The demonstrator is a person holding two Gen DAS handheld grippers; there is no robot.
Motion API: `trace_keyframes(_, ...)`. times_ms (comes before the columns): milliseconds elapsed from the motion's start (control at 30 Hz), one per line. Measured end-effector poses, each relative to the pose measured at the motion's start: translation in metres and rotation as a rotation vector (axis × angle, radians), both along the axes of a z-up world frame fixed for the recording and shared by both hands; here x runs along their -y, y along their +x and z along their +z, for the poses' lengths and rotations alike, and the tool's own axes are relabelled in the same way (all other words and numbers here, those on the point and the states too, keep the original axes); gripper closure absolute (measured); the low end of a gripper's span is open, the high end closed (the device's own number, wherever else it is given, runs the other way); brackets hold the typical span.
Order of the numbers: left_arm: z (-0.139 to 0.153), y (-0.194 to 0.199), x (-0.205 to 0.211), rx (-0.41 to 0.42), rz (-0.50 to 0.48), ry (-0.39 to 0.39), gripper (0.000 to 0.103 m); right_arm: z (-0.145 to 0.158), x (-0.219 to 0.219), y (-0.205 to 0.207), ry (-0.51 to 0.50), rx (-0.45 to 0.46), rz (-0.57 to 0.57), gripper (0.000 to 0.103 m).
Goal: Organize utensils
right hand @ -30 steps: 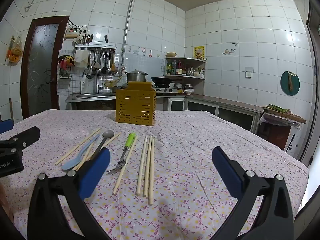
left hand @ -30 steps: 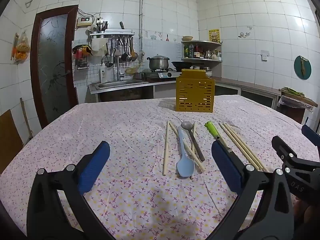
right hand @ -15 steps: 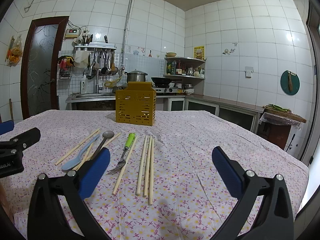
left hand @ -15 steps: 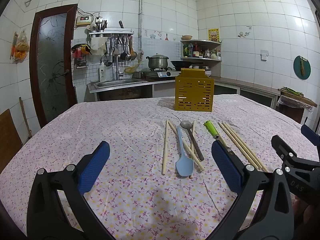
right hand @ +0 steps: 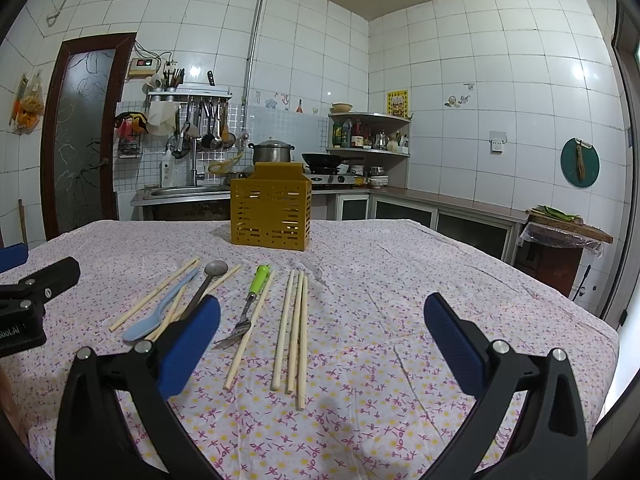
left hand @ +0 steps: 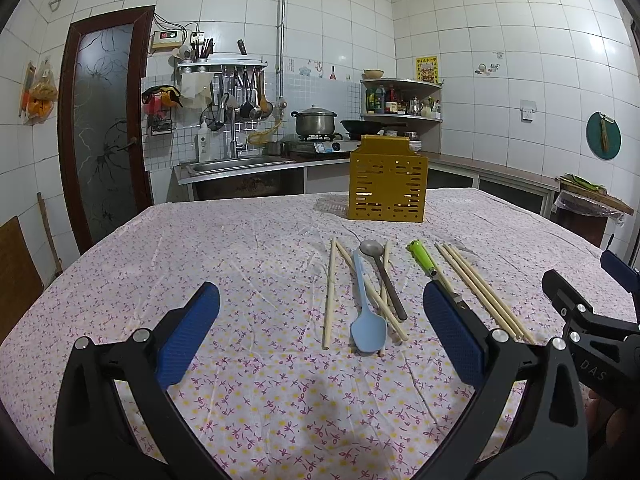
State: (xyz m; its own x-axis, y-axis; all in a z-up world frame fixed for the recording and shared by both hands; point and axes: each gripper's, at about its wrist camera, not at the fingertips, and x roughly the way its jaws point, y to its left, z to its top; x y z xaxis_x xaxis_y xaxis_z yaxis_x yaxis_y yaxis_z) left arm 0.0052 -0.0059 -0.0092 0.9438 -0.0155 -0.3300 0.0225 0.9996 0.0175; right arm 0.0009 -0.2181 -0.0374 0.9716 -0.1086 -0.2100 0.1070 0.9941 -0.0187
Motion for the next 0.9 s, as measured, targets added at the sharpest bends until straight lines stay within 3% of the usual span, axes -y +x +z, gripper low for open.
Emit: trace_keyframes(900, -0.0016, 0.0002, -0.003, -0.007, -0.002, -0.008, 0.005, -0.005, 0.0018, 0.0033, 0.014, -0.006, -0.004, 0.004)
